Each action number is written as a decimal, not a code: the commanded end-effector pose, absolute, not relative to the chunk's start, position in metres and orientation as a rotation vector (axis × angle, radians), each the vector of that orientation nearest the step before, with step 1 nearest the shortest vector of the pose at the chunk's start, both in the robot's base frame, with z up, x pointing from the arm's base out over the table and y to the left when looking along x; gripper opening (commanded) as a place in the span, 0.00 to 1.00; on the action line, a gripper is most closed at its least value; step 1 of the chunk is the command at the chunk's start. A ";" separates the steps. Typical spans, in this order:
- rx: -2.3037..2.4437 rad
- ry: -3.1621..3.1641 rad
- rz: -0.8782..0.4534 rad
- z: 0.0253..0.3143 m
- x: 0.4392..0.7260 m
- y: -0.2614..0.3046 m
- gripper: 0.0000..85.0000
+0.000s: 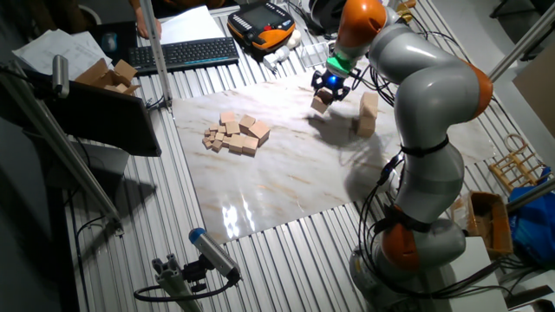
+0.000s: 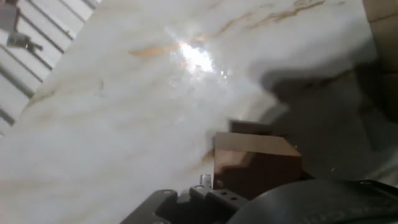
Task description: Stack the blocks into a cross shape
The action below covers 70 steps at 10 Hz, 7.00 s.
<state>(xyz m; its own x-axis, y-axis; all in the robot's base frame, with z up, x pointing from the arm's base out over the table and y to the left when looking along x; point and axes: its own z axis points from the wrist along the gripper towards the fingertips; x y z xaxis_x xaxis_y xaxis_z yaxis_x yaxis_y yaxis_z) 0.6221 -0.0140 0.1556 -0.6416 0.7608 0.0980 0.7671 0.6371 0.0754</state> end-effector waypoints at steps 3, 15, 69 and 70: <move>-2.084 -2.296 -0.168 0.156 0.622 -0.014 0.00; -2.594 -1.965 -0.071 0.161 0.616 -0.032 0.00; -2.507 -2.005 -0.106 0.201 0.570 -0.264 0.00; -2.542 -1.988 -0.083 0.201 0.570 -0.264 0.00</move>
<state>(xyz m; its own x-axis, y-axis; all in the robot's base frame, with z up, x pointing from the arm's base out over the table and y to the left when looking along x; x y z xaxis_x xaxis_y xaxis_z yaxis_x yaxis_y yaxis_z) 0.5703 -0.2638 0.2008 0.2421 0.9701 -0.0155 0.9657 -0.2393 0.1007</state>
